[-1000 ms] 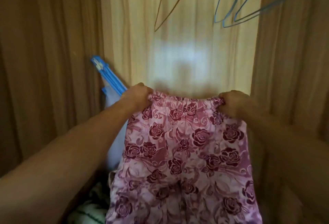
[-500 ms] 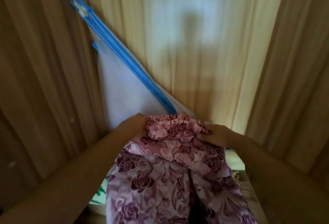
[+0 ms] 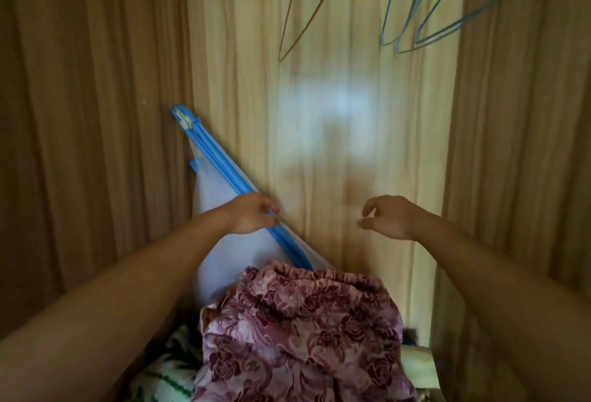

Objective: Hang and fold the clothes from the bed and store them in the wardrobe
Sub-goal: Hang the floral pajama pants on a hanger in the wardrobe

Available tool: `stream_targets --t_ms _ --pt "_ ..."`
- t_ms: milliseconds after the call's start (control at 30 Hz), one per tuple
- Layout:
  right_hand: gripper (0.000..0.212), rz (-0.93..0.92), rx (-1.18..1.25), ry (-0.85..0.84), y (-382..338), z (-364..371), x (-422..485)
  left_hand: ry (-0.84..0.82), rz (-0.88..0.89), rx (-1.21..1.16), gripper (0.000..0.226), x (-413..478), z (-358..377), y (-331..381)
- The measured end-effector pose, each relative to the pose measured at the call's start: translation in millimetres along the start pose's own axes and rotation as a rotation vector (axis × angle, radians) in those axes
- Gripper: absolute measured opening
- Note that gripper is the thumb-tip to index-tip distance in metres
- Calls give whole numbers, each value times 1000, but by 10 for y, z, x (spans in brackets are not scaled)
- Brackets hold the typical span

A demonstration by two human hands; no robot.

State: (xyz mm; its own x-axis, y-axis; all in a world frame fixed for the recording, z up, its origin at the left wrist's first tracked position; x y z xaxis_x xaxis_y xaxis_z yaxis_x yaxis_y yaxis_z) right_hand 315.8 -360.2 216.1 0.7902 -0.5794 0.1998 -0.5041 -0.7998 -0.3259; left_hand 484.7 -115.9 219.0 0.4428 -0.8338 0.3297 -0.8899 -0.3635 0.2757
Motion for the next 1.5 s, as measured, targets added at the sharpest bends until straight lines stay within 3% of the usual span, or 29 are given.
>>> stream_targets --t_ms 200,400,600,733,800,867,967,1033,1100,1200,1267,1367,1500 --pt "47 -4 -84 165 -336 -1140 -135 12 81 126 41 226 -821 669" --pt "55 -9 -11 415 -556 -2201 -399 231 237 197 35 310 -1601 1398" --pt "71 4 85 539 -603 -2567 -599 263 263 161 35 306 -1820 1652" --pt "64 0 216 695 -675 -2784 -799 298 278 169 34 292 -1915 1762" --pt "61 28 244 666 -724 -2821 -855 378 283 204 32 269 -2061 1832" --pt "59 44 289 453 -797 -2703 -833 502 294 175 31 229 -2269 1918" --pt "50 30 288 196 -950 -2485 -822 677 356 1 65 169 -2579 2105" --pt "45 -10 281 208 -1037 -2463 -816 699 425 -110 107 157 -2735 2295" --pt "41 -34 285 231 -1080 -2449 -792 677 478 -123 126 204 -2845 2508" --pt "36 -65 291 269 -1073 -2391 -755 687 463 39 109 298 -2977 2758" --pt "33 -76 286 304 -1028 -2360 -732 709 458 169 74 351 -3040 2853" --pt "31 -75 271 337 -935 -2358 -695 733 498 127 28 382 -3115 2914" --pt "29 -65 274 351 -783 -2344 -628 734 463 -14 25 427 -3293 2832"
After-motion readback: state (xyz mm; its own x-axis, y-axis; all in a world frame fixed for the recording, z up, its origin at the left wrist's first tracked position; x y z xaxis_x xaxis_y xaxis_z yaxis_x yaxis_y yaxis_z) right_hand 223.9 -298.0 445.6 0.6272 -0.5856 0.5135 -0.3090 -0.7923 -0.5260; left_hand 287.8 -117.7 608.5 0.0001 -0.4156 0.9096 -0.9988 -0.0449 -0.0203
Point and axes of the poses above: each hand's wrist, its own x-axis towards the middle knuckle, its own z-axis out of the palm, y = z × x, the point moved 7 cm from there along x, towards the middle knuckle, and after that the axes turned 13 degrees about z, right-handed, at the moved point
